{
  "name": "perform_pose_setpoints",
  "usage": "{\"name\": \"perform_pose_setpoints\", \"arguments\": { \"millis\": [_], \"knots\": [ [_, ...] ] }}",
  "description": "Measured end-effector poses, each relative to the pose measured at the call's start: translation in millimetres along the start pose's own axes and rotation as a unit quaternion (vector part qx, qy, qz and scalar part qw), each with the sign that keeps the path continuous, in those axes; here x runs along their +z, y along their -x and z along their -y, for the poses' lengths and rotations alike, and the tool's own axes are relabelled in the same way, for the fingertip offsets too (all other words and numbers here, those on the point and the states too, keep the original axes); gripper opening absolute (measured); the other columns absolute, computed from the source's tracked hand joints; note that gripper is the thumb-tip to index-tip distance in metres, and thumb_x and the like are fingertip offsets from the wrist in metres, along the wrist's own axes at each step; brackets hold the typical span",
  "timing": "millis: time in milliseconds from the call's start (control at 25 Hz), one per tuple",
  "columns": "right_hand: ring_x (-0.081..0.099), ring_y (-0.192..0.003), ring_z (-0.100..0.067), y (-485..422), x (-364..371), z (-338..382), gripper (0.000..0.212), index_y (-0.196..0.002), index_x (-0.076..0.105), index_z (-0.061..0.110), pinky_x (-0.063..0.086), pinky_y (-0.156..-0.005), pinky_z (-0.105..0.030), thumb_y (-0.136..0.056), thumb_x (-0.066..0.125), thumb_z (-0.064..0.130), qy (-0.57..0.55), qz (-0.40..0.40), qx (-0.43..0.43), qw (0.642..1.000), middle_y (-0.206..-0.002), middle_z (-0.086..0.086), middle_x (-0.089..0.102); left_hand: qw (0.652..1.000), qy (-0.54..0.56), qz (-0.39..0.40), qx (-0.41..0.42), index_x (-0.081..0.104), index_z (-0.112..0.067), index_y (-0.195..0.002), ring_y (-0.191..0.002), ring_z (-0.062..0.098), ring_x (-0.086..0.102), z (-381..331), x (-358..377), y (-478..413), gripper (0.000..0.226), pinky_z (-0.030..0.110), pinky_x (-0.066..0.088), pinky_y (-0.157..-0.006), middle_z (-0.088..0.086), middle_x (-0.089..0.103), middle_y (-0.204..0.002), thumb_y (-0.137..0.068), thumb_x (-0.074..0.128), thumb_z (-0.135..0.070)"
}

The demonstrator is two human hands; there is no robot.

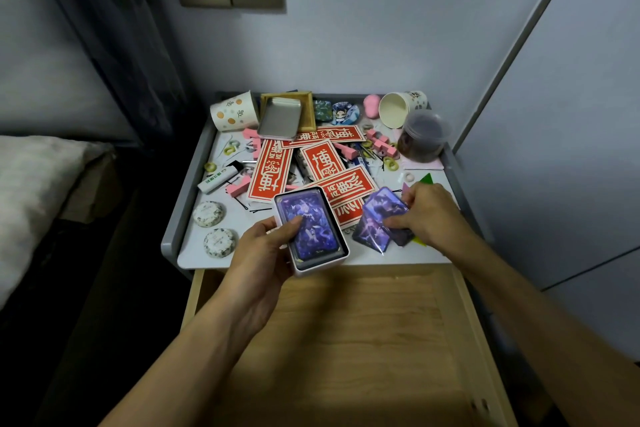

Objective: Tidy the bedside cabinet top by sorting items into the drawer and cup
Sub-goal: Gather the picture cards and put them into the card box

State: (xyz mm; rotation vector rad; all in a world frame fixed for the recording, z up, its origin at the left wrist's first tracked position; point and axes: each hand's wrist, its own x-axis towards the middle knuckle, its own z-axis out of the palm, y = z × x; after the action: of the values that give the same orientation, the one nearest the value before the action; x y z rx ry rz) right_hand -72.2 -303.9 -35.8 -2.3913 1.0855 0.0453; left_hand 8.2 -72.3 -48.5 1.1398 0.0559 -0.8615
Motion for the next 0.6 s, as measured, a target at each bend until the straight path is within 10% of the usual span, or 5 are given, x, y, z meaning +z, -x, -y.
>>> {"name": "perform_pose_setpoints", "arguments": {
  "millis": [240,400,600],
  "knots": [
    [0.068,-0.083,-0.017,17.6,-19.8,3.4,0.02,-0.1,0.062,0.021,0.058,-0.076,-0.039,-0.084,0.072,0.016,-0.21,-0.067,-0.086,0.972,-0.096,-0.002,0.072,1.0,0.012,-0.003,0.001,0.055,0.002,-0.125,-0.095,0.032,0.072,-0.3,3.7,-0.3,0.041,0.041,0.061,-0.071,0.018,0.073,-0.107,-0.09,0.065,-0.017],
    [0.073,-0.089,-0.02,31.7,-29.7,14.3,0.016,-0.105,0.067,0.011,0.06,-0.076,-0.03,-0.09,0.065,0.008,-0.457,0.074,-0.119,0.879,-0.098,-0.006,0.075,1.0,-0.007,0.009,-0.001,0.055,0.002,-0.122,-0.089,0.029,0.073,1.0,7.1,2.0,0.038,0.04,0.062,-0.07,0.018,0.073,-0.106,-0.09,0.064,-0.017],
    [0.073,-0.087,-0.021,38.8,-9.1,28.4,0.018,-0.1,0.063,0.007,0.061,-0.074,-0.034,-0.084,0.071,0.004,-0.352,0.166,-0.118,0.914,-0.095,-0.01,0.075,0.997,-0.051,0.056,-0.025,0.055,-0.003,-0.121,-0.088,0.027,0.074,4.3,15.7,7.6,0.036,0.035,0.06,-0.064,0.015,0.074,-0.105,-0.09,0.065,-0.018]
  ]
}}
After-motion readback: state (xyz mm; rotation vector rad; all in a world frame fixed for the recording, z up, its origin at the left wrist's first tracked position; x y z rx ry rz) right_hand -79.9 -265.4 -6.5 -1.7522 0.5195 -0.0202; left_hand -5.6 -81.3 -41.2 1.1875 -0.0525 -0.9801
